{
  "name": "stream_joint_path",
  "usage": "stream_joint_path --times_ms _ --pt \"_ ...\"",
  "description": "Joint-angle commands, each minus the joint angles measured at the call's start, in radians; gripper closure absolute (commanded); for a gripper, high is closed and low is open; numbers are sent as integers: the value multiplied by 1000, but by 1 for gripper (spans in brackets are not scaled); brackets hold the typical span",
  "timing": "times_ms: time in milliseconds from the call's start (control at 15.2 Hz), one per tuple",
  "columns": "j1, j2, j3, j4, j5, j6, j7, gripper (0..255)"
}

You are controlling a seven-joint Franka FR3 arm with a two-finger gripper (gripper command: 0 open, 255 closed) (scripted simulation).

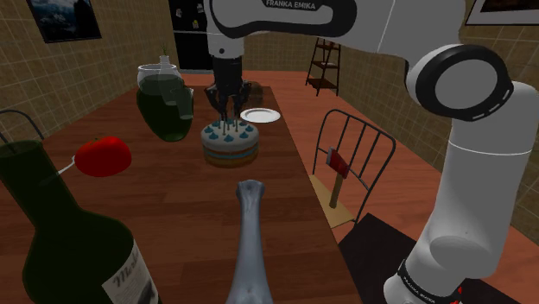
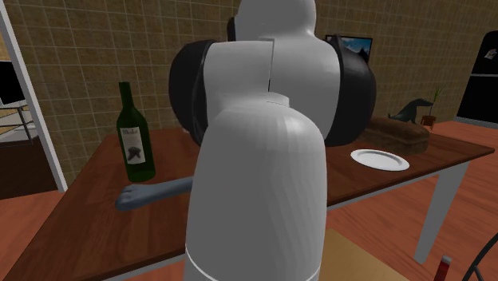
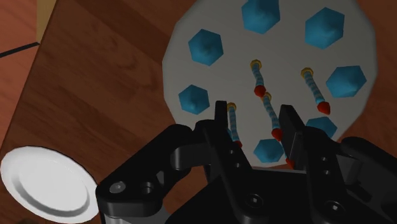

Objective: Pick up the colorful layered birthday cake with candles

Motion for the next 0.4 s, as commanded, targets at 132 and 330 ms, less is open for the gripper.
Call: stream_joint_path --times_ms 132,330 --pt "11 25 2 94 -10 -68 1 255" --pt "14 35 3 124 -14 -88 2 255"
